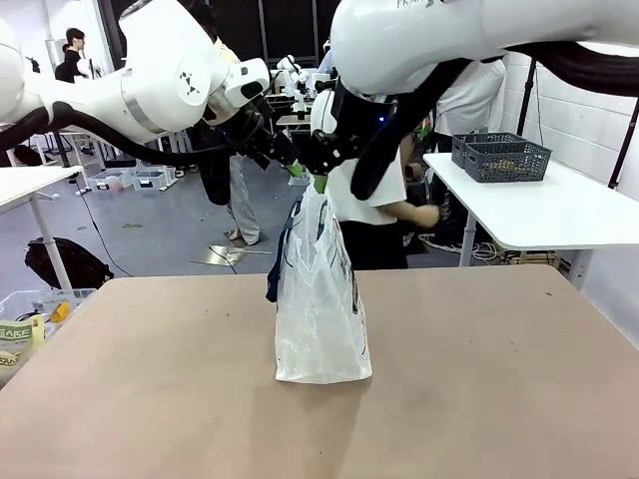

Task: Transfer purchased items from the store into the shopping bag.
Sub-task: Open the Reusable shopping bag in the center of the table.

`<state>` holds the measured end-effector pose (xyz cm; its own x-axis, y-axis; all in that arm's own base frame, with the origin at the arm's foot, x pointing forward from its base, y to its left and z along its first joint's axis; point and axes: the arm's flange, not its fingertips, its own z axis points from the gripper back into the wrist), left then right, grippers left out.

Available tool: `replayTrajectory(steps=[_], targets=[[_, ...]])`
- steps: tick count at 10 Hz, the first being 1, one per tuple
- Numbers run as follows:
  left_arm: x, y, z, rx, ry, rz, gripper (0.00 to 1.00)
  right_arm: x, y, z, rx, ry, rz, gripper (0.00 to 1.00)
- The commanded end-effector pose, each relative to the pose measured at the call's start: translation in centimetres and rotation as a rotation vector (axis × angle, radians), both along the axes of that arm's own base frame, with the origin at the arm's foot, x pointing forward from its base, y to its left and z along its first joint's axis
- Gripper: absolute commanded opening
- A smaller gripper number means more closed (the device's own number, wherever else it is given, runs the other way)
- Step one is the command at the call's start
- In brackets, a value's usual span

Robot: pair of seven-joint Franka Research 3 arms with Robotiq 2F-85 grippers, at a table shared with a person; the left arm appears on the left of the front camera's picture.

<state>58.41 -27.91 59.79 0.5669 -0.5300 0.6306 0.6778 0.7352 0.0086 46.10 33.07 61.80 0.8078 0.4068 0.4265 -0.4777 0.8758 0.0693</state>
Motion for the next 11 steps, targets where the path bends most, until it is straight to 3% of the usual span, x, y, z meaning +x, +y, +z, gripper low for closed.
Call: replayTrajectory(steps=[1, 3, 11], targets=[[1.1, 0.0, -0.5, 0.006, 0.059, -0.010, 1.00, 0.9, 1.2, -0.7, 0.074, 0.074, -0.021, 1.00], [1.8, -0.8, -1.4, 0.027, 0.094, -0.051, 1.00, 1.3, 2.8, -2.2, 0.059, 0.063, -0.043, 1.00], [2.7, -1.1, -3.7, 0.034, 0.189, -0.066, 1.00, 2.6, 3.0, -6.6, -0.020, 0.161, -0.093, 1.00]])
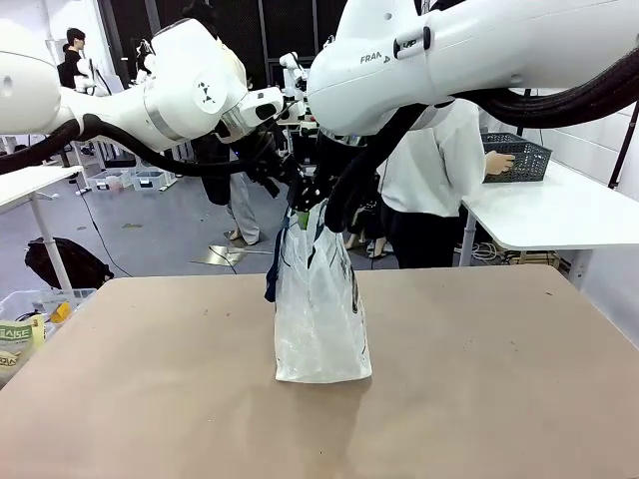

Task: Transfer purchased items from the store into the shopping bag.
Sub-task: Open the Reusable shopping bag in the center of the table.

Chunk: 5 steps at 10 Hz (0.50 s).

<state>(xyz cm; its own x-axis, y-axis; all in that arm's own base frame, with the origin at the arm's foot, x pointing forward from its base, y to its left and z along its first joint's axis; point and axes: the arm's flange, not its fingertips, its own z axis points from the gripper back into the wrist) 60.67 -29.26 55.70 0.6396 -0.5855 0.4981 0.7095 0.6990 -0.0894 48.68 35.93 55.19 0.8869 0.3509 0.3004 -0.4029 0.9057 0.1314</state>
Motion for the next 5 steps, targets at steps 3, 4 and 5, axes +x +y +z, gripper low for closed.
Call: replayTrajectory(steps=[3, 4, 5], targets=[[0.37, 0.32, 0.35, -0.014, 0.009, -0.012, 1.00, 0.57, 0.69, -0.76, -0.036, 0.032, -0.027, 1.00], [0.41, 0.46, 0.28, -0.019, 0.009, -0.020, 1.00, 0.65, 0.77, -0.80, -0.047, 0.025, -0.031, 0.96], [0.39, 0.55, 0.18, -0.015, 0.004, -0.030, 0.92, 0.66, 0.79, -0.72, -0.058, 0.020, -0.043, 0.78]])
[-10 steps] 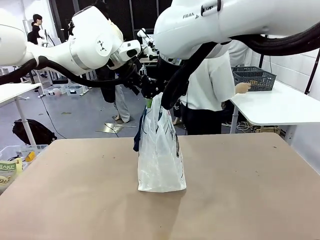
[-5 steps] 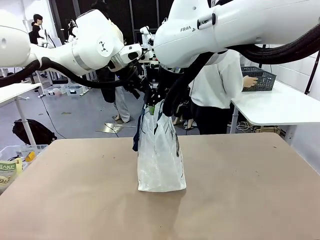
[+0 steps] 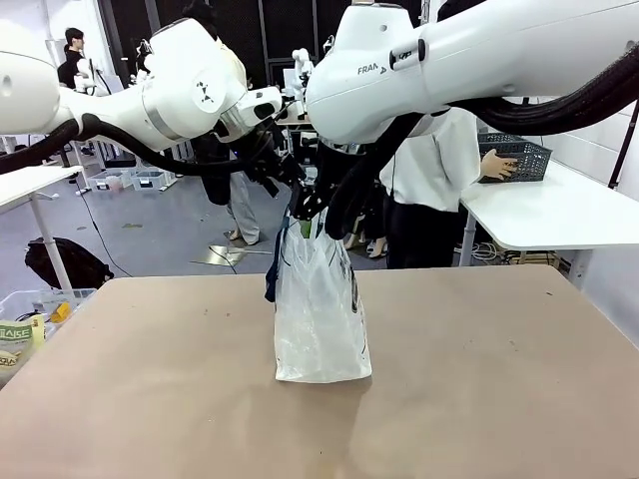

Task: Transfer purchased items from the store into the shopping bag.
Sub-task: Open the Reusable shopping bag in the center of the table.

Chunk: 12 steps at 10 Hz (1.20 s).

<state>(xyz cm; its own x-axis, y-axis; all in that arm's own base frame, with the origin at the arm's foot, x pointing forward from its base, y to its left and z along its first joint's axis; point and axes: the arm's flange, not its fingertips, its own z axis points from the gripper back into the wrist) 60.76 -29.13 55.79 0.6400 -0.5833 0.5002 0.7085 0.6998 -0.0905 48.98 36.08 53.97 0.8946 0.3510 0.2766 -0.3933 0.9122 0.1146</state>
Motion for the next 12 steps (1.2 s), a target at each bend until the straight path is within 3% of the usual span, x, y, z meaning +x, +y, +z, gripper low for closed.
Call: replayTrajectory(steps=[1, 4, 5, 12], targets=[[0.3, 0.5, 0.0, -0.006, -0.001, -0.040, 0.73, 0.3, 0.7, 0.6, -0.036, 0.006, -0.036, 0.59], [0.3, 0.8, -0.2, -0.004, 0.014, -0.048, 0.16, 0.2, 0.4, 0.9, -0.027, 0.006, -0.058, 0.05], [0.3, 1.0, -0.1, 0.002, 0.014, -0.049, 0.00, 0.2, 0.3, 0.9, -0.027, 0.010, -0.065, 0.00], [0.1, 3.4, -0.1, 0.005, -0.001, 0.016, 0.00, 0.1, -0.7, 1.0, -0.032, 0.017, -0.103, 0.00]])
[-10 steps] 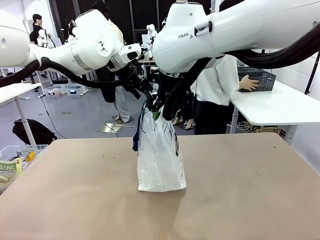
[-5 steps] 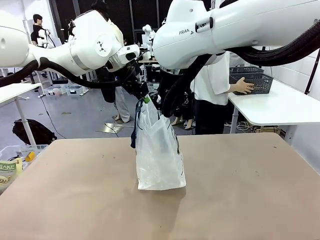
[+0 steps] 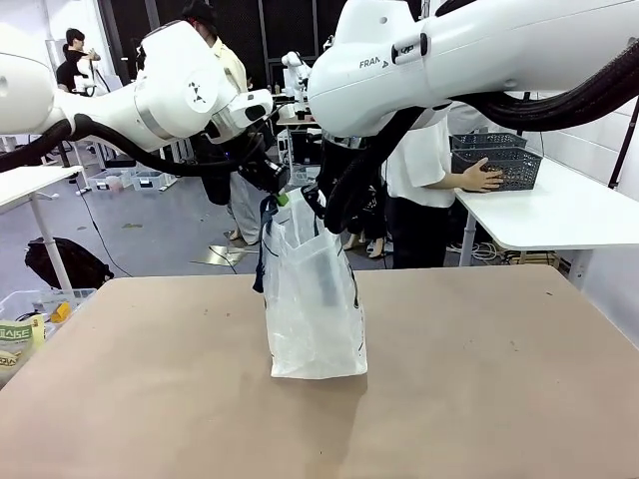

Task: Transfer purchased items from the store into the shopping bag.
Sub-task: Open the Reusable shopping bag in the center of the table.

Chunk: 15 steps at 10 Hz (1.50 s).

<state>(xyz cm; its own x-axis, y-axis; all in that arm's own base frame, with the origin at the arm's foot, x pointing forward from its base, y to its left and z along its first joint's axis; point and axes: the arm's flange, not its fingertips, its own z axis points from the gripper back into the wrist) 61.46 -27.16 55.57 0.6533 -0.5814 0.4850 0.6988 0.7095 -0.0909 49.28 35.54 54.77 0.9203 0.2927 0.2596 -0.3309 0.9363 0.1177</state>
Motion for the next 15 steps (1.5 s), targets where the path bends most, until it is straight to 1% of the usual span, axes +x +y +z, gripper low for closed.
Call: replayTrajectory(steps=[1, 4, 6, 7, 11, 12, 13, 15], targets=[[-1.1, 2.8, 0.5, -0.010, -0.042, 0.029, 0.00, -0.2, -0.6, 0.2, -0.029, -0.002, -0.054, 0.00], [-2.9, 8.4, 0.7, -0.014, -0.135, 0.102, 0.00, -0.1, -1.5, -0.1, -0.065, -0.006, -0.086, 0.00], [-3.2, 10.3, -0.4, -0.009, -0.107, 0.125, 0.00, -0.1, -1.5, -0.1, -0.074, -0.002, -0.092, 0.00], [-3.3, 11.0, -0.8, -0.007, -0.098, 0.105, 0.00, 0.0, -1.4, -0.1, -0.074, 0.001, -0.093, 0.00], [-2.7, 11.5, -1.5, -0.046, -0.090, 0.130, 0.00, 0.4, -1.4, -0.7, -0.083, 0.024, -0.101, 0.00], [-2.6, 11.5, -1.5, -0.049, -0.096, 0.133, 0.00, 0.6, -1.3, -0.9, -0.116, 0.023, -0.106, 0.00], [-2.5, 10.6, -1.1, -0.017, -0.070, 0.149, 0.00, 0.4, -1.4, -0.3, -0.046, 0.022, -0.068, 0.00], [-2.5, 10.6, -1.1, -0.017, -0.070, 0.149, 0.00, 0.4, -1.4, -0.3, -0.046, 0.022, -0.068, 0.00]])
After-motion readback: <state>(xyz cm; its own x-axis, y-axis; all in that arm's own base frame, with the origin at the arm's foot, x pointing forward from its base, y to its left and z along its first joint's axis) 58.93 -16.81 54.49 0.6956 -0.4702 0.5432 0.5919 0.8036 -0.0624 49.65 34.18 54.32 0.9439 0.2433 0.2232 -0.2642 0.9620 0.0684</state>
